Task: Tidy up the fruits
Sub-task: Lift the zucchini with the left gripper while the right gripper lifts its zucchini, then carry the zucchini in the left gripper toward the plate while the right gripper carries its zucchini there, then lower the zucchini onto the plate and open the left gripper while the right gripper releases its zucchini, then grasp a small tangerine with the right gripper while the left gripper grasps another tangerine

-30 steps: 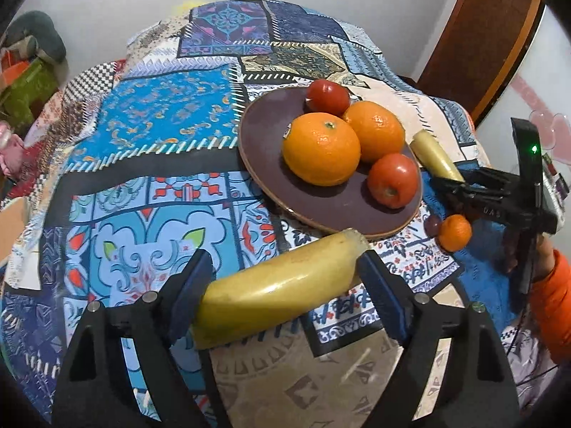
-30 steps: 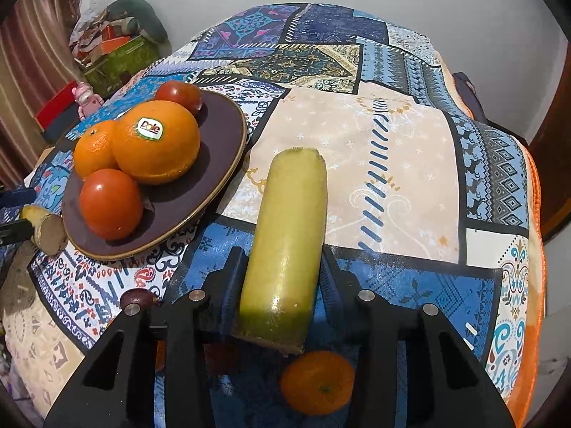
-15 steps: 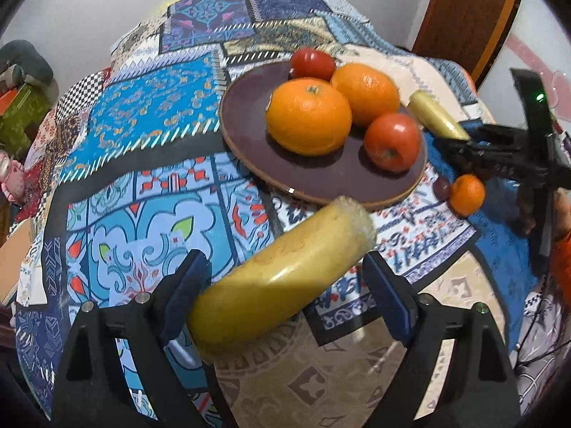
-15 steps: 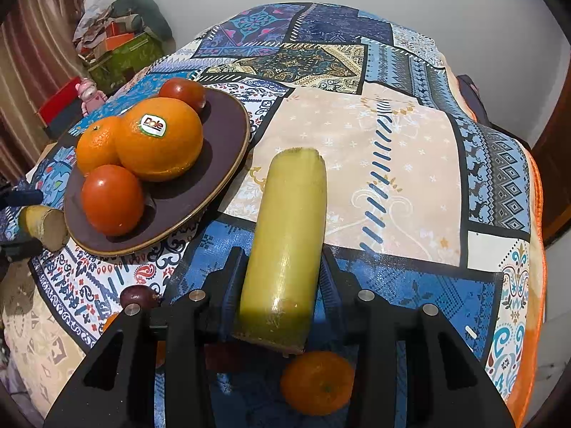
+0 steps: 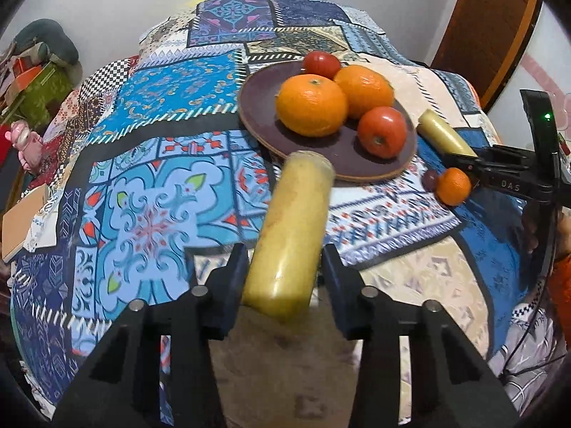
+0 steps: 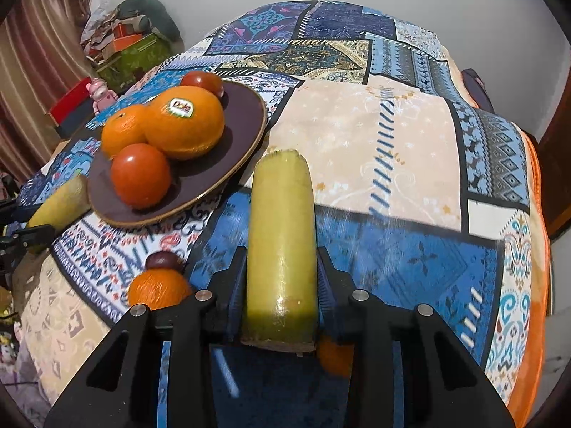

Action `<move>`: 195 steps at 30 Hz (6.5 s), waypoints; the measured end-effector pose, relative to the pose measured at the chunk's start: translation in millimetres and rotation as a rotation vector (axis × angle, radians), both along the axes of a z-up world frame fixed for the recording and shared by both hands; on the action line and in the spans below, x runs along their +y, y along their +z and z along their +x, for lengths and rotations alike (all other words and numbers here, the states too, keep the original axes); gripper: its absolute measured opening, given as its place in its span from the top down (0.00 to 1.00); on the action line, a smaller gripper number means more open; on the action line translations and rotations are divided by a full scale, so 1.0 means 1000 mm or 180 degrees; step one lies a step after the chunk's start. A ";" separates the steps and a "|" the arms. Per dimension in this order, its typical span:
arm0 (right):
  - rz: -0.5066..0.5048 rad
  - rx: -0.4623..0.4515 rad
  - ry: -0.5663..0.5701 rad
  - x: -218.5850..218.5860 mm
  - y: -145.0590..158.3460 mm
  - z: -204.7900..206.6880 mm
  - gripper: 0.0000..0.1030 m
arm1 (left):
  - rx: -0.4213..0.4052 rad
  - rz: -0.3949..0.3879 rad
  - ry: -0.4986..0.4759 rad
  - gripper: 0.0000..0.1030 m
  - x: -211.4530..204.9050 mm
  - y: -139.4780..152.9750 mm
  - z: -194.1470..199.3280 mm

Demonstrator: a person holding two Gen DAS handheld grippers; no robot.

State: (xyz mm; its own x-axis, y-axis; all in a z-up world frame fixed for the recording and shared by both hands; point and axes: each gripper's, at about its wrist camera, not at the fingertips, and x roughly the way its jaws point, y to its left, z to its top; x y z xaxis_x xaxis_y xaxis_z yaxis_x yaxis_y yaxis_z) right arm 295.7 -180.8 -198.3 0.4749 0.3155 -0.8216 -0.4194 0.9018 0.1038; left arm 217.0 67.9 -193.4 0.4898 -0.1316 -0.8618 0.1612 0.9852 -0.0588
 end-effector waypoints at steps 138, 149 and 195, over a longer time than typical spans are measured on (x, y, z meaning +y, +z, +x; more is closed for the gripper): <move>0.0215 -0.0314 0.0172 0.038 0.037 0.086 0.64 | -0.0270 0.0014 0.0244 0.64 0.005 0.013 0.157; 0.0227 -0.0389 0.0195 0.040 0.038 0.082 0.64 | -0.0351 0.0117 0.0059 0.63 -0.010 0.021 0.162; 0.0178 -0.0326 -0.0281 -0.057 0.046 -0.039 0.57 | -0.0769 -0.0072 -0.0102 0.22 -0.079 0.059 0.007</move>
State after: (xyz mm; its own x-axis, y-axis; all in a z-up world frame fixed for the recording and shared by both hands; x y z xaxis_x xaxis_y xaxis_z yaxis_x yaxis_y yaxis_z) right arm 256.6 -238.2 -152.5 0.5834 0.3126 -0.7496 -0.3496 0.9297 0.1157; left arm 224.1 -11.4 -134.5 0.6766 -0.1681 -0.7169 0.2043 0.9782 -0.0366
